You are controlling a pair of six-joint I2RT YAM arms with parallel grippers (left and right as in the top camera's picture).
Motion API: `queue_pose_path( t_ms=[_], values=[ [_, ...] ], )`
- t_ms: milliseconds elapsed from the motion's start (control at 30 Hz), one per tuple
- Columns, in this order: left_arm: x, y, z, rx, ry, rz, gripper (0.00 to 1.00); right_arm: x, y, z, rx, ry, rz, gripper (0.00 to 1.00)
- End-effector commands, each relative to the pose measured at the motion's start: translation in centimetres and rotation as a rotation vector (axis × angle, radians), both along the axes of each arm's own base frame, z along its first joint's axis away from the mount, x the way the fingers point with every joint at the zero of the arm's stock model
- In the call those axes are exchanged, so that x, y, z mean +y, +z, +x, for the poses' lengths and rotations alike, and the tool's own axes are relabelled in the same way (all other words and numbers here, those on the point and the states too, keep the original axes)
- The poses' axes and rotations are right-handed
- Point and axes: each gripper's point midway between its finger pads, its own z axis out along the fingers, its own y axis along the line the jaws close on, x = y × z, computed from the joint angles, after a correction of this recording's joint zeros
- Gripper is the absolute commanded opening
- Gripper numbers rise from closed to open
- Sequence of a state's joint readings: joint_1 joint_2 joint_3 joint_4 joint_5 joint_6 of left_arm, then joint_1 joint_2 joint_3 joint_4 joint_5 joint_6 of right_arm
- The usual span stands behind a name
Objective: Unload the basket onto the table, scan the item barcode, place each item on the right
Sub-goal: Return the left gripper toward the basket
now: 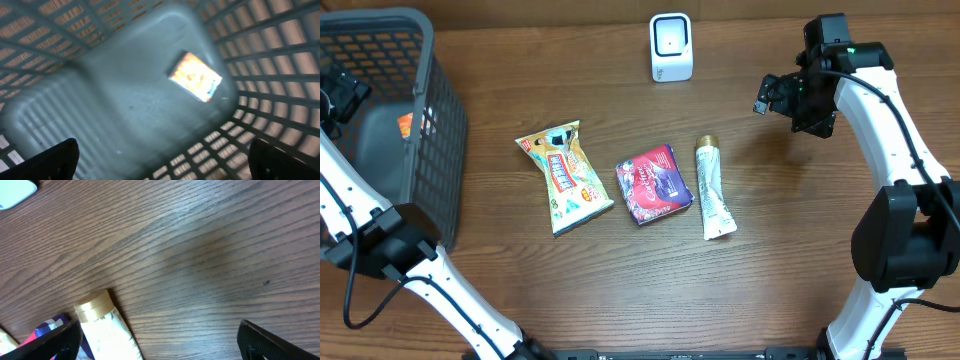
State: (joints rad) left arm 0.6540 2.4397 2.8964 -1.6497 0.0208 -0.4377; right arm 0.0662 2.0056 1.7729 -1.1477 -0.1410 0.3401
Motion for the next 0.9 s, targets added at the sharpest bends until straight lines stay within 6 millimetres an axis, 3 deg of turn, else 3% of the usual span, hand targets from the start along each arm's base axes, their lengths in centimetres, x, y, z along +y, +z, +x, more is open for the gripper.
queue_pose_path(
  t_ms=[0, 167, 233, 333, 433, 767, 867],
  values=[
    [0.5, -3.1, 1.0, 0.053, -0.001, -0.009, 1.0, -0.1, 2.0, 0.6, -0.056, -0.006, -0.001, 1.0],
    [0.0, -6.0, 1.9, 0.087, -0.074, -0.048, 1.0, -0.1, 2.0, 0.6, -0.056, -0.006, -0.001, 1.0],
    [0.0, -6.2, 1.9, 0.094, -0.094, -0.047, 0.99, -0.1, 2.0, 0.6, -0.056, -0.007, -0.001, 1.0],
    [-0.5, -5.1, 2.4, 0.045, -0.107, -0.058, 0.97, -0.1, 2.0, 0.6, -0.056, -0.006, -0.001, 1.0],
    [-0.6, -3.7, 2.7, 0.004, -0.112, -0.045, 0.96, -0.1, 2.0, 0.6, -0.056, -0.006, -0.001, 1.0],
    [-2.9, 5.7, 2.1, -0.201, -0.195, 0.047, 0.91, -0.1, 2.0, 0.6, -0.056, -0.007, -0.001, 1.0],
    [-3.0, 7.3, 1.5, -0.213, -0.206, 0.089, 0.95, -0.1, 2.0, 0.6, -0.056, -0.006, -0.001, 1.0]
  ],
)
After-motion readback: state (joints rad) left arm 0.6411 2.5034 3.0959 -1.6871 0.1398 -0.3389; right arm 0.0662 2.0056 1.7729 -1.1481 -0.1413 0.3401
